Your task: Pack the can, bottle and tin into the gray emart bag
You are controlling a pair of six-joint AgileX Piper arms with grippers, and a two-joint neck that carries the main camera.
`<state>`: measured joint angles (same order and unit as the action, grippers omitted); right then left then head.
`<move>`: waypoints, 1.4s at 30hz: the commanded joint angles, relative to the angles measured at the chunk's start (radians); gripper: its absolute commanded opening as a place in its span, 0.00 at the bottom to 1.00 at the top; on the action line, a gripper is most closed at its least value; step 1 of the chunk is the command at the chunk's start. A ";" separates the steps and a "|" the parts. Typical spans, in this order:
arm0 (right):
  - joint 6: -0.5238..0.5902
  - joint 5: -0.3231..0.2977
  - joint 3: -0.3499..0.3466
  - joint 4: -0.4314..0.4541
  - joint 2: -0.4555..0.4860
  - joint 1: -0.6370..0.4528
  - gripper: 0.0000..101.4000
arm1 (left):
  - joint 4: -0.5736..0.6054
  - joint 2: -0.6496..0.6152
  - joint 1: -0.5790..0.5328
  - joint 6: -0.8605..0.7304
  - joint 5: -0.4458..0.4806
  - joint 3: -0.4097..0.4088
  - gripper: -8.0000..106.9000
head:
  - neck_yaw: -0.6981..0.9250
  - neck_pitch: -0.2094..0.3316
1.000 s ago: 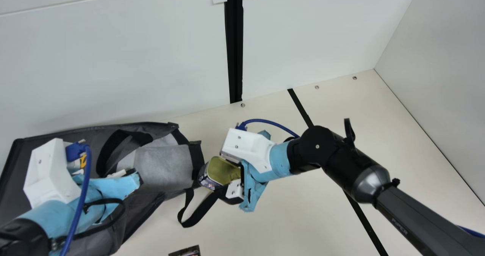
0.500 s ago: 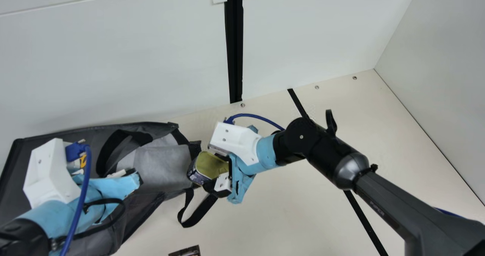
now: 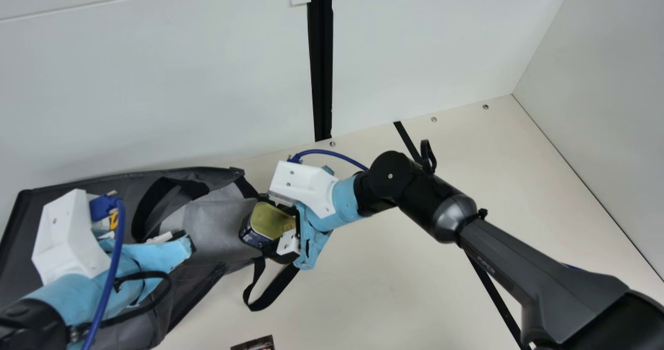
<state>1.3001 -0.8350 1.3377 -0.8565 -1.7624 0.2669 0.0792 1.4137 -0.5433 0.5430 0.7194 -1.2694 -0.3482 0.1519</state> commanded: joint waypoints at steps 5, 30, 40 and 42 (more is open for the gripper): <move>-0.004 -0.003 0.044 -0.003 -0.035 0.016 0.00 | 0.000 0.000 0.000 0.000 0.000 0.000 0.16 | -0.001 0.023; -0.039 0.013 0.214 -0.011 -0.175 0.091 0.00 | 0.000 0.000 0.000 0.000 0.000 0.000 0.16 | -0.001 0.023; -0.063 0.021 0.250 -0.017 -0.201 0.114 0.00 | 0.000 0.000 0.000 0.000 0.000 0.000 0.16 | -0.001 0.023; -0.067 0.022 0.254 -0.018 -0.203 0.118 0.01 | 0.000 0.000 0.000 0.000 0.000 0.000 0.16 | -0.001 0.023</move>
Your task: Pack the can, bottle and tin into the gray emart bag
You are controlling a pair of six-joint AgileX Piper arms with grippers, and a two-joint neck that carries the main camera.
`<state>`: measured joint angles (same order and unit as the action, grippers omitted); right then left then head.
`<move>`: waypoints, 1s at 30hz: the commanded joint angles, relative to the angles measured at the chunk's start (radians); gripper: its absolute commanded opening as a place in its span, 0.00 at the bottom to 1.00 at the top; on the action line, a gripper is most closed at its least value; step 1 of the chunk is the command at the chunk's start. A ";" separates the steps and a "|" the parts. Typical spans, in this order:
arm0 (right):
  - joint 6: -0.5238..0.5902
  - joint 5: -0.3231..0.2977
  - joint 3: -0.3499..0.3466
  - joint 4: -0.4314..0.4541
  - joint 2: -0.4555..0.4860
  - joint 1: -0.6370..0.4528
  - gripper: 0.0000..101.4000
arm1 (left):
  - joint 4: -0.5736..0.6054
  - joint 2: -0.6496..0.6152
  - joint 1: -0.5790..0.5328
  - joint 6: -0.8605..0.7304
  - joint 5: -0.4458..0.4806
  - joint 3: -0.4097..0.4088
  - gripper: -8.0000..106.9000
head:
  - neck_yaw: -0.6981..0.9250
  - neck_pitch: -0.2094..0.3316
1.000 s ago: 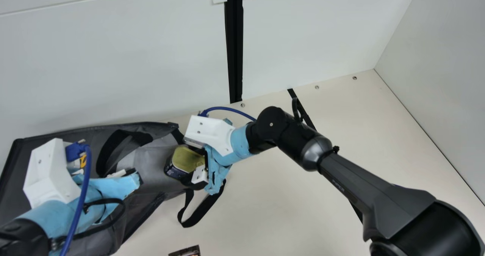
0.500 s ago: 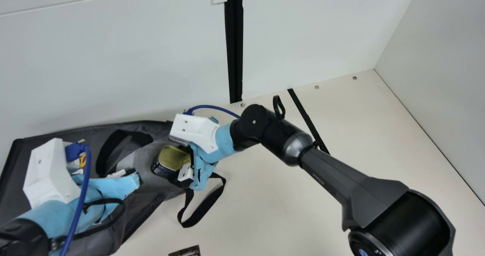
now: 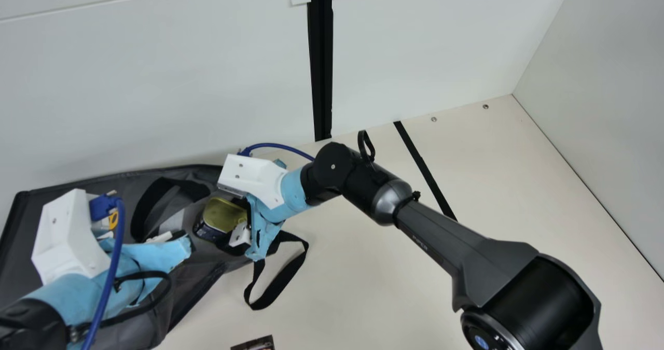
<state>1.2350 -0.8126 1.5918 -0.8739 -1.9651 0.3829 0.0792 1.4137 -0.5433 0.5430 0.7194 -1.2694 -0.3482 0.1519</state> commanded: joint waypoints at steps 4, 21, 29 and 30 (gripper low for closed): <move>-0.008 0.002 0.004 -0.002 -0.003 0.007 0.14 | 0.000 0.000 0.000 0.000 0.000 0.000 0.16 | -0.001 0.023; -0.006 -0.002 -0.013 -0.025 0.008 0.012 0.70 | 0.000 0.000 0.000 0.000 0.000 0.000 0.16 | -0.001 0.023; 0.000 -0.004 -0.028 -0.030 0.020 0.007 0.90 | 0.000 0.000 0.000 0.000 0.002 0.000 0.16 | -0.001 0.023; 0.000 -0.004 -0.030 -0.031 0.022 0.006 0.90 | 0.000 0.000 0.000 0.000 0.002 0.000 0.16 | -0.001 0.023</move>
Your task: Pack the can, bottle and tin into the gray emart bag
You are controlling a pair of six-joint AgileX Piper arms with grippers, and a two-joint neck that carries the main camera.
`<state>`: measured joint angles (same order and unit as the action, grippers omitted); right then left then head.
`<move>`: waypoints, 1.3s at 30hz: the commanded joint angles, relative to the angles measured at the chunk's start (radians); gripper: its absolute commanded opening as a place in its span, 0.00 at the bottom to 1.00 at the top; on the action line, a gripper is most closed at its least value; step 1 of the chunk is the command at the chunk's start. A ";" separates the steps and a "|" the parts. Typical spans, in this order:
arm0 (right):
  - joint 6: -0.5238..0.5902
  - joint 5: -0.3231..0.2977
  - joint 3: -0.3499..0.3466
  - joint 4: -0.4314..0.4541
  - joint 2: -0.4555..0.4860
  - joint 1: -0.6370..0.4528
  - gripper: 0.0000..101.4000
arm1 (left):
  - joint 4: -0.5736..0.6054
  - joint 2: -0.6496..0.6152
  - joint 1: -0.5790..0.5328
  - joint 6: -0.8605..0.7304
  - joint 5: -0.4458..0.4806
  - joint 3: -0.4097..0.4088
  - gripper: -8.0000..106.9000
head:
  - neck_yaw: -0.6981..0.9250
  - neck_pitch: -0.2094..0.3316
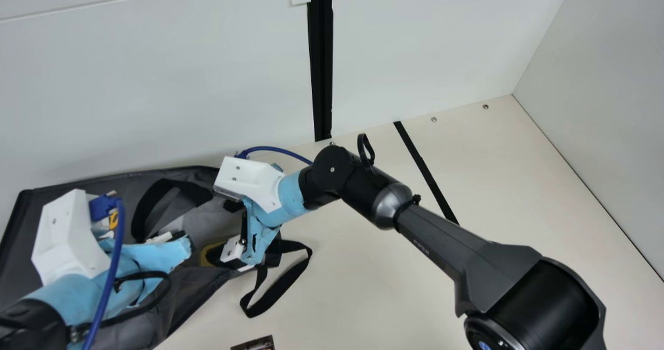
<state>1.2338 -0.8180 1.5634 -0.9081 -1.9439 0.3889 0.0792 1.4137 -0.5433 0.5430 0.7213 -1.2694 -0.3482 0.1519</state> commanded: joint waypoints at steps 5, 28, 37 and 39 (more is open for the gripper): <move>0.007 -0.001 -0.015 0.003 0.013 -0.007 0.90 | 0.000 0.000 0.000 0.000 0.000 0.000 0.16 | -0.001 0.023; 0.054 -0.028 -0.094 -0.001 0.094 -0.070 0.90 | 0.000 0.000 0.000 0.000 0.000 0.000 0.16 | -0.001 0.023; 0.062 -0.026 -0.132 0.005 0.140 -0.109 0.90 | 0.000 0.000 0.000 0.000 0.000 0.000 0.16 | -0.001 0.023; 0.064 -0.024 -0.141 0.009 0.151 -0.118 0.90 | 0.000 0.000 0.000 0.000 0.000 0.000 0.16 | -0.001 0.023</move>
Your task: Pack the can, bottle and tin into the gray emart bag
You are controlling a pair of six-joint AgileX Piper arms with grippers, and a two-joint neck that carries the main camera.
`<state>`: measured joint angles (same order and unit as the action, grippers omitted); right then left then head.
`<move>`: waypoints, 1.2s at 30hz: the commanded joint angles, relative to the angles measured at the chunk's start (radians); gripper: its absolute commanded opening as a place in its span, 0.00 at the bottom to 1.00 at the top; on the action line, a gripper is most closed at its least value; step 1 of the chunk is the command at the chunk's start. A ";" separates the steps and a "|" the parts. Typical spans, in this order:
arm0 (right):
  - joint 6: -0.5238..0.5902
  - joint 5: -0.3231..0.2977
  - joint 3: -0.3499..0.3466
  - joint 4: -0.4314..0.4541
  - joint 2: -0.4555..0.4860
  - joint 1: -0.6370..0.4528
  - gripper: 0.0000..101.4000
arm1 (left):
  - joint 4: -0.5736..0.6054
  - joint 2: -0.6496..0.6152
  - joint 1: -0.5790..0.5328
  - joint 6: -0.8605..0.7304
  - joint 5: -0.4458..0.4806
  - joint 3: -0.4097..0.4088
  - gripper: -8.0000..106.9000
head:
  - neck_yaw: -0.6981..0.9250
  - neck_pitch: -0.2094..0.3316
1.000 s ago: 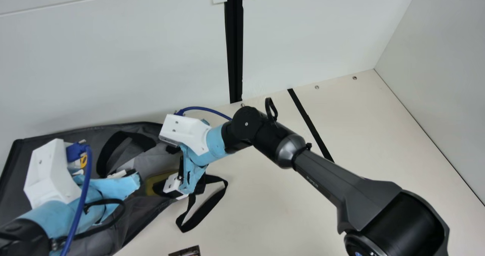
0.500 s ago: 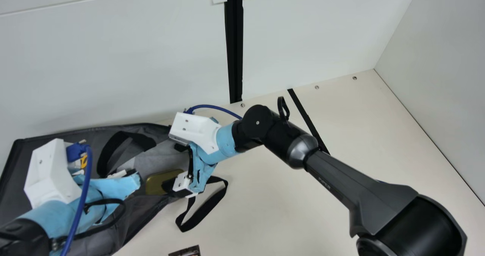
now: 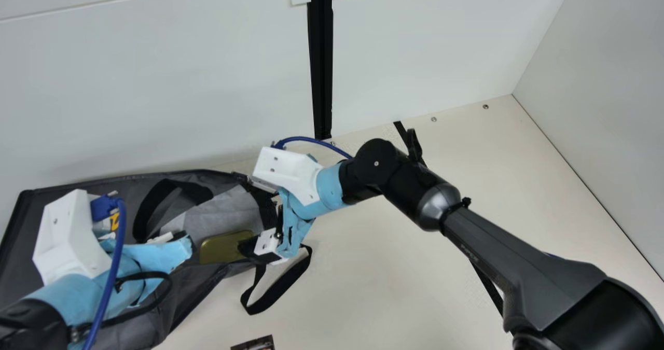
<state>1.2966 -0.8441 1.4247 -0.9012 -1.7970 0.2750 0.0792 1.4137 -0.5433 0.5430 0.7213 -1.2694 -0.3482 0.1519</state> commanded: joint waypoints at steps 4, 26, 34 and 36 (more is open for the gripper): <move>-0.001 0.007 -0.020 0.012 0.027 -0.020 0.90 | 0.000 0.000 0.000 0.000 0.000 0.000 0.16 | -0.001 0.023; -0.053 0.048 -0.120 0.084 0.163 -0.101 0.90 | 0.000 0.000 0.000 0.000 0.000 0.000 0.16 | -0.001 0.023; -0.069 0.059 -0.159 0.105 0.215 -0.144 0.90 | 0.000 0.000 0.000 0.000 0.000 0.000 0.16 | -0.001 0.023; -0.072 0.062 -0.168 0.110 0.228 -0.156 0.90 | 0.000 0.000 0.000 0.000 0.000 0.000 0.16 | -0.001 0.023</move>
<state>1.2263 -0.7834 1.2590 -0.7937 -1.5732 0.1225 0.0792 1.4137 -0.5433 0.5430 0.7213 -1.2694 -0.3482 0.1519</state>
